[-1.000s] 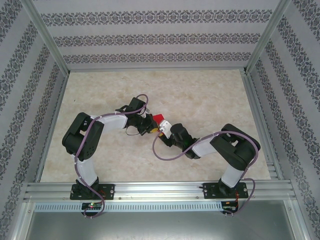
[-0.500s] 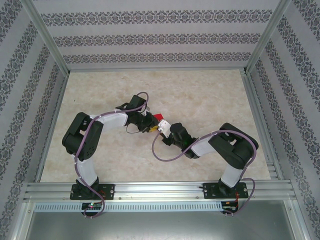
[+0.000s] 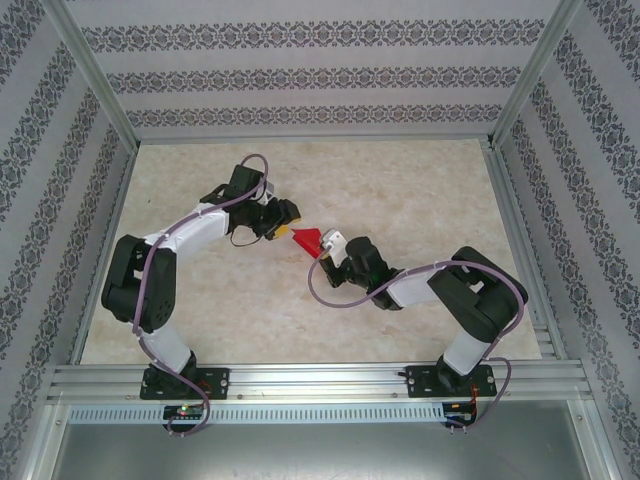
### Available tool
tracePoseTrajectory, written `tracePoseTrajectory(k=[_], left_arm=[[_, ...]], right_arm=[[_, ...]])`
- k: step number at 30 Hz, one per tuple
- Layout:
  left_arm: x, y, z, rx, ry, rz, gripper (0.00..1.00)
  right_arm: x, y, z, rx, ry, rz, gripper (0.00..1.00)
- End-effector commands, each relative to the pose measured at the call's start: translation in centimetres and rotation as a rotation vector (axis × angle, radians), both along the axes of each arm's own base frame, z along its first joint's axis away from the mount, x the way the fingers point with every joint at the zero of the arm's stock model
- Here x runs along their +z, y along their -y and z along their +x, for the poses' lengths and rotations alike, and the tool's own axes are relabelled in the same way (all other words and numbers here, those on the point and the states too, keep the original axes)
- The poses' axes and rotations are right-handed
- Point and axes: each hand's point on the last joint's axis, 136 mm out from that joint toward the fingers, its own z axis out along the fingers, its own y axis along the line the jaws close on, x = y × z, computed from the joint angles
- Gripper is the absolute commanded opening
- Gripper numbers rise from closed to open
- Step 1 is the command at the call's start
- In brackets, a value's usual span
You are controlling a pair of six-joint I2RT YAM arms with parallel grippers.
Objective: Fold a paper plane with a square sheet of paper (pick it up from the middle)
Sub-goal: Fold the wing for the fifth time at the center of the table.
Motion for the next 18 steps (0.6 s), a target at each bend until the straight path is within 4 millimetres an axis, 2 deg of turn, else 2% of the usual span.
tracePoseTrajectory(k=[1,8,18], left_arm=[[-0.3,-0.2,-0.7,-0.03,0.044,0.011,0.51],[-2.0,-0.1,-2.0,-0.033,0.075,-0.055,0.5],[-3.5,0.3,-3.0,-0.031,0.083,-0.127,0.47]], right_arm=[[1.2,-1.1,-0.1,-0.008,-0.132,0.146,0.0],[1.0,-1.2,0.4,-0.063,-0.326,0.3,0.0],[0.4,-0.4,1.0,-0.116,-0.471,0.405,0.0]])
